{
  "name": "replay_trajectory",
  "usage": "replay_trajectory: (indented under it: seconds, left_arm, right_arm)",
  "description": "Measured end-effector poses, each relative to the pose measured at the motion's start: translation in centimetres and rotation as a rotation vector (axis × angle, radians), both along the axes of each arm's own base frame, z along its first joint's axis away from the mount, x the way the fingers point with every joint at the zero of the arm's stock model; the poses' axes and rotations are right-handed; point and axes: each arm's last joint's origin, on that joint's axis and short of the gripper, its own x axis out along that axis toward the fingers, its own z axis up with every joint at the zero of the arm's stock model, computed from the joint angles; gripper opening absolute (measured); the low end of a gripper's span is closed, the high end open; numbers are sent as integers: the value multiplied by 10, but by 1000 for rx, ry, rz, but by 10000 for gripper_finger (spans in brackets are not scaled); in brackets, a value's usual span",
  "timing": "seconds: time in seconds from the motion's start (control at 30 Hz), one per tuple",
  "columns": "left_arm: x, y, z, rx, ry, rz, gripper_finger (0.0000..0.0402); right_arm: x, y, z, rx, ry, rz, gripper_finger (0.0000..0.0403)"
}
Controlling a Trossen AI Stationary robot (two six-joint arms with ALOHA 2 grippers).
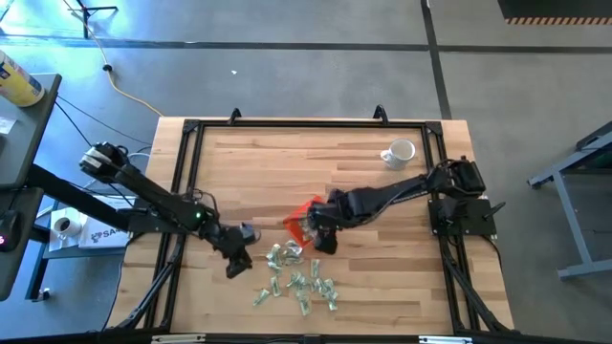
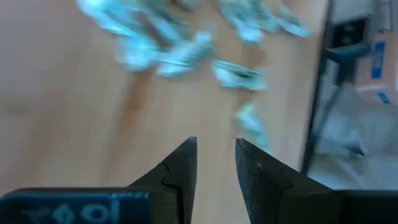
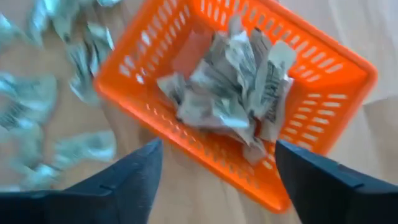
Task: Pick and place Stevia / Truvia into bins
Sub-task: Put the stevia packet into the orange bin
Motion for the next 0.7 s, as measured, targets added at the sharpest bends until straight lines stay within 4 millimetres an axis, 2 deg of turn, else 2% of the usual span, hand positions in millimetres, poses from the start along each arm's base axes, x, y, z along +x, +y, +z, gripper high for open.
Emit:
replay_trajectory:
  seconds: [0.13, 0.3, 0.5, 0.7]
  left_arm:
    - [3, -34, 19, 50, 12, 69, 126]
    - [16, -69, 36, 75, 99, 239, 100]
    - [36, -93, 18, 106, 408, 406, 110]
    - [61, -114, 9, 20, 467, 543, 171]
  right_arm:
    - [-12, 19, -2, -102, 73, 106, 317]
    - [-24, 25, -11, -169, 130, 186, 318]
    - [-56, 28, -21, -172, 161, 191, 319]
    - [-96, 25, -20, -135, 129, 108, 319]
